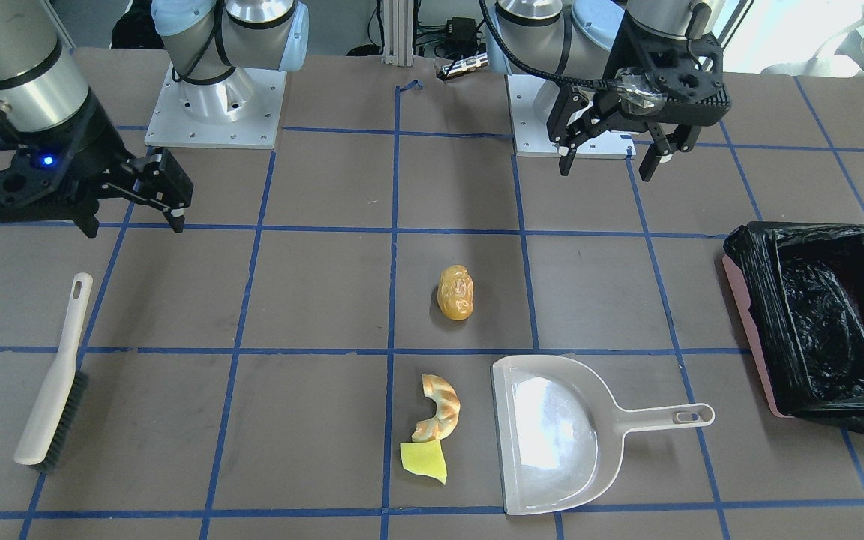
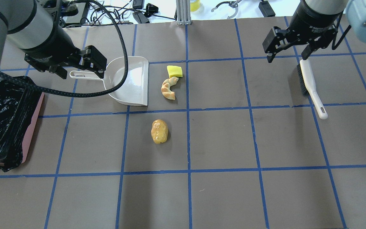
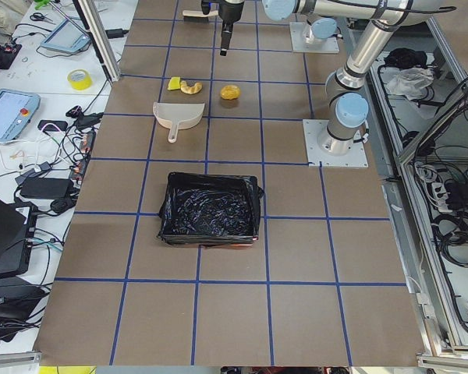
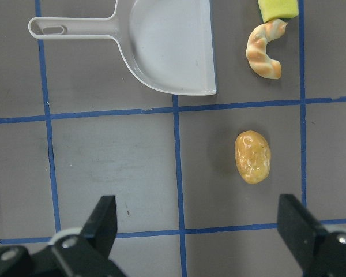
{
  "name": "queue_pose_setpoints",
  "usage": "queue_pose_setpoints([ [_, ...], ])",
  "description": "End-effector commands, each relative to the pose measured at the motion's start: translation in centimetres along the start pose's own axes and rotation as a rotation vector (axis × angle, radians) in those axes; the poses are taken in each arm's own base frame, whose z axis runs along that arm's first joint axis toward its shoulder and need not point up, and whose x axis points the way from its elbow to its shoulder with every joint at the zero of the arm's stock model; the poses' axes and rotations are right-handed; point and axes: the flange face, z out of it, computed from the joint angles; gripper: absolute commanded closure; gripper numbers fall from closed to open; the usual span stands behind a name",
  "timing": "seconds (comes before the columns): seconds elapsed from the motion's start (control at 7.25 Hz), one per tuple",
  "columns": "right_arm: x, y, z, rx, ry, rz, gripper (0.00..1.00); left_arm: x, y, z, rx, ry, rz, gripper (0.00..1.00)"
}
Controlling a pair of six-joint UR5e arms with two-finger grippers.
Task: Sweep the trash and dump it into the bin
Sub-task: 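Lower the left gripper to the dustpan handle while the right descends to the brush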
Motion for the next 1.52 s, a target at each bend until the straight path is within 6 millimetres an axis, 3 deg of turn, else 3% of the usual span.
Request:
queue_pose_setpoints([
  [0.0, 8.4, 0.1, 5.1, 0.036, 0.017, 0.065, 0.0, -0.9, -1.4, 2.9, -0.049, 0.004, 0.075, 0.0],
  [0.28, 14.8, 0.6, 10.8, 0.056, 0.033, 0.124, 0.01, -2.3, -3.6, 7.5, -0.122, 0.012, 0.101, 0.0],
  [0.41, 16.9, 0.7, 13.4, 0.043, 0.029, 0.146, 0.02, -2.5, -5.3, 9.4, -0.092, 0.019, 0.276, 0.0],
  [0.69, 18.1, 0.6, 16.7, 0.058, 0.04, 0.182, 0.02, -4.2, -9.5, 15.2, -0.062, 0.031, 0.642, 0.0],
  [0.97, 18.6, 0.9, 20.2, 0.006, 0.017, 0.152, 0.02, -9.1, -13.6, 20.7, -0.001, -0.002, 1.048, 0.0],
  [1.38, 18.2, 2.1, 22.4, -0.006, 0.02, 0.168, 0.04, -14.8, -17.7, 25.0, -0.026, -0.01, 1.511, 0.0],
])
